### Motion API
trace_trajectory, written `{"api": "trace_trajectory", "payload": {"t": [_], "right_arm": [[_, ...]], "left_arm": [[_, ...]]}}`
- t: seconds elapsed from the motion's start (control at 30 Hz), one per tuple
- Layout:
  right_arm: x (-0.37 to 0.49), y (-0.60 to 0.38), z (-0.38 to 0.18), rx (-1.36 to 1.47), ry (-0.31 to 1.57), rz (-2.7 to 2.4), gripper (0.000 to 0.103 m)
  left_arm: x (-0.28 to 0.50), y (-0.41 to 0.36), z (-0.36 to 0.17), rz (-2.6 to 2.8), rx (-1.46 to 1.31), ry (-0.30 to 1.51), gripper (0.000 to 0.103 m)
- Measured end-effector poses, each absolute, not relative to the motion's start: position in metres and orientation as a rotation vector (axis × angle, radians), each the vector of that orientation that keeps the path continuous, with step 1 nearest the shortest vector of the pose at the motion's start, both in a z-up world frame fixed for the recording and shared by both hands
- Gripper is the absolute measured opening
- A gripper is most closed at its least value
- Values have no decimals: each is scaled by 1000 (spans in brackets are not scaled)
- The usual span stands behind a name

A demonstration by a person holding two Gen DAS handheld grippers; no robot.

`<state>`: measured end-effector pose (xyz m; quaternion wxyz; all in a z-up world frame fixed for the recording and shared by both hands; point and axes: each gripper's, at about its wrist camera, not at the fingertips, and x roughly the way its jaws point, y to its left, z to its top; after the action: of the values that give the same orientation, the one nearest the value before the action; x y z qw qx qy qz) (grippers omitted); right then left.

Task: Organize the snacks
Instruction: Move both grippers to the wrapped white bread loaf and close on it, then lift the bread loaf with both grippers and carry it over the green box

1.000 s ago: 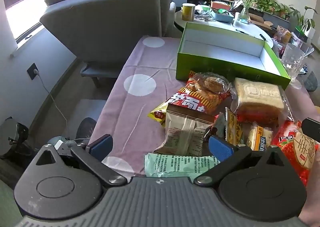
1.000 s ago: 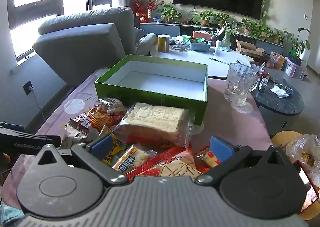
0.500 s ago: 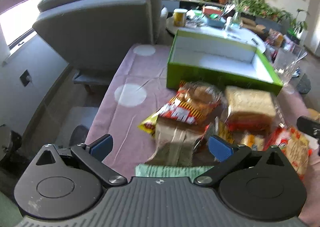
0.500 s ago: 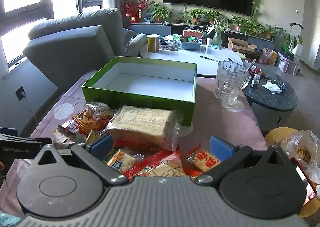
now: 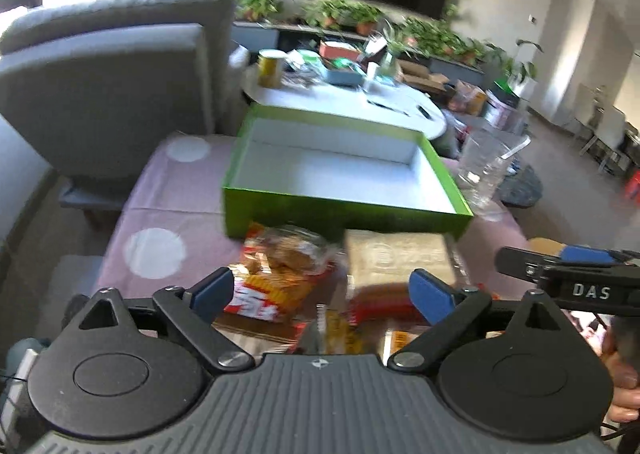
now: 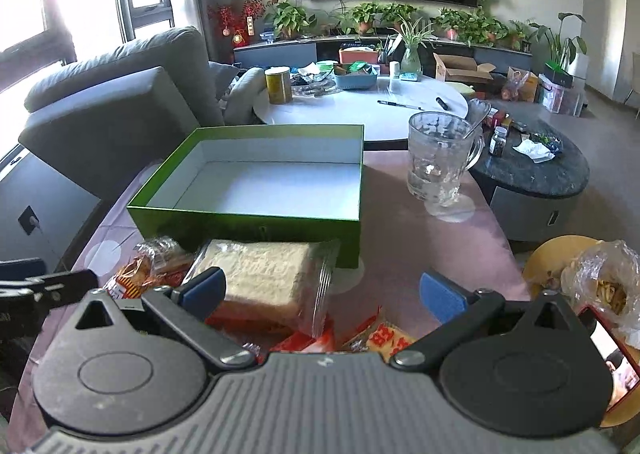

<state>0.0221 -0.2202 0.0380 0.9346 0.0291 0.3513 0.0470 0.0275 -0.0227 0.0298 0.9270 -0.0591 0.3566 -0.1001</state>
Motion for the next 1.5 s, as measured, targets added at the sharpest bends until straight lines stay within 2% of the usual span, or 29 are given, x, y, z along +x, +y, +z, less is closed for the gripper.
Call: {"api": "trace_trajectory", "payload": {"t": [0.23, 0.37, 0.43, 1.1, 1.3, 1.5], "right_arm": [[34, -223, 33, 82, 762, 104, 88], [41, -225, 27, 117, 808, 127, 88], [45, -226, 25, 135, 826, 146, 88], [84, -226, -1, 220, 929, 151, 88], [93, -230, -9, 286, 967, 164, 89], [89, -221, -6, 289, 963, 197, 81]], "left_arm": [[46, -45, 20, -282, -121, 788, 80], [53, -49, 16, -311, -123, 813, 64], [56, -50, 15, -323, -123, 823, 61], [98, -59, -21, -404, -180, 962, 61], [107, -63, -31, -452, -173, 972, 68], [99, -67, -27, -481, -153, 933, 65]]}}
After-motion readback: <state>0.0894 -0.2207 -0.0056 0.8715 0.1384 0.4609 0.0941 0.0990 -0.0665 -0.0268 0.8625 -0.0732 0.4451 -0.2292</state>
